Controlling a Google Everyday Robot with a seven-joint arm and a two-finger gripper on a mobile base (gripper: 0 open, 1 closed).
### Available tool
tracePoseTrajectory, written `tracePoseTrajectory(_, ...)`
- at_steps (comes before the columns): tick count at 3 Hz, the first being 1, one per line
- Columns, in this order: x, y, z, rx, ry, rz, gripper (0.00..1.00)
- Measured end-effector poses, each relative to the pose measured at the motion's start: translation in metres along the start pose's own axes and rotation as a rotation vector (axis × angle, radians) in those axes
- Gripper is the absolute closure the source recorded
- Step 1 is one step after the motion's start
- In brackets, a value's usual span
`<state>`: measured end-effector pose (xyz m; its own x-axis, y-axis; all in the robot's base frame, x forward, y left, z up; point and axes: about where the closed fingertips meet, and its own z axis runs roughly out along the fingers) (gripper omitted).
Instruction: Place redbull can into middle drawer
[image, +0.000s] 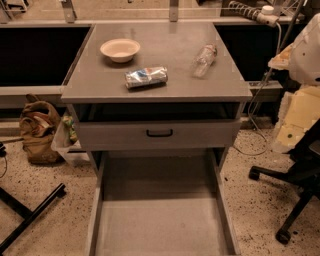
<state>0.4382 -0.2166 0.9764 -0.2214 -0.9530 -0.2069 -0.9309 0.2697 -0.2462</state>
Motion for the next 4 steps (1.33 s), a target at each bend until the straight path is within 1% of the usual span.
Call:
tracePoseTrajectory(1,0.0,0.0,0.0,0.0,0.0,0.0,0.0)
tracePoseTrajectory(2,-0.008,-0.006,0.0,0.021,-0.014,-0.014,0.0)
tracePoseTrajectory(3,-0.06,-0.062,0.019,0.096,0.001,-0.114,0.0)
tracePoseTrajectory(4,-0.06,-0.062,0.019,0.096,0.001,-0.114,0.0)
